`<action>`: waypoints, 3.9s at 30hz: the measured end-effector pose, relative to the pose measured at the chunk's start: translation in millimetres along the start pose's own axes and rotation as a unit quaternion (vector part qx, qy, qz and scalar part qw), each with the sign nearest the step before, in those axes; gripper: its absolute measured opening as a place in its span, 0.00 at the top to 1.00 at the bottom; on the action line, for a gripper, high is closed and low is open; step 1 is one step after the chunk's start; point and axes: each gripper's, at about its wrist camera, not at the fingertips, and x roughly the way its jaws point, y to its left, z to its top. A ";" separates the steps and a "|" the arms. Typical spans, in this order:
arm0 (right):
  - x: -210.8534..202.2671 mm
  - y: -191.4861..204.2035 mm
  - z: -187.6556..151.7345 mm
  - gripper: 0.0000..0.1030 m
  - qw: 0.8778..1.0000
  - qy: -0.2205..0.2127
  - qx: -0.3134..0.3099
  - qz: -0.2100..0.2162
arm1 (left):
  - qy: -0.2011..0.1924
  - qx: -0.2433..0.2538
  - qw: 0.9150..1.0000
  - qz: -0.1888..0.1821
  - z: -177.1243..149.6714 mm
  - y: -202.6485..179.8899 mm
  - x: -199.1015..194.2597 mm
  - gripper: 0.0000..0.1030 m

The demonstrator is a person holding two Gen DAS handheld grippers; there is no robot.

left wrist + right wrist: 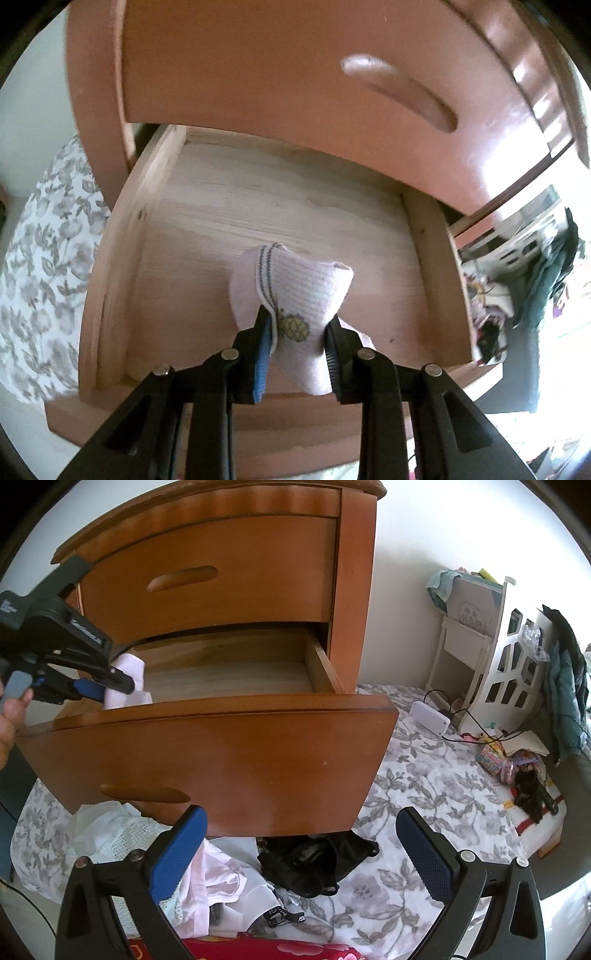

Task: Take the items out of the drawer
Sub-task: 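Lift the pink socks up out of the drawer with the left gripper, then carry the pink socks down onto the clothes pile on the bed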

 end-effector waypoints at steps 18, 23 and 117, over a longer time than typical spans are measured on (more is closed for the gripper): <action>-7.1 5.9 0.2 0.00 1.000 -0.017 -0.013 -0.015 | -0.145 -0.010 0.989 -0.027 -19.3 -4.3 -59.9 0.73; -8.3 8.1 -0.2 0.00 1.000 -0.018 -0.019 -0.017 | -0.175 -0.005 0.984 -0.020 -22.7 -5.3 -78.3 0.73; -14.5 14.7 -2.3 0.00 0.998 -0.036 -0.043 -0.031 | -0.007 0.028 0.999 -0.039 -153.0 -4.0 3.4 0.72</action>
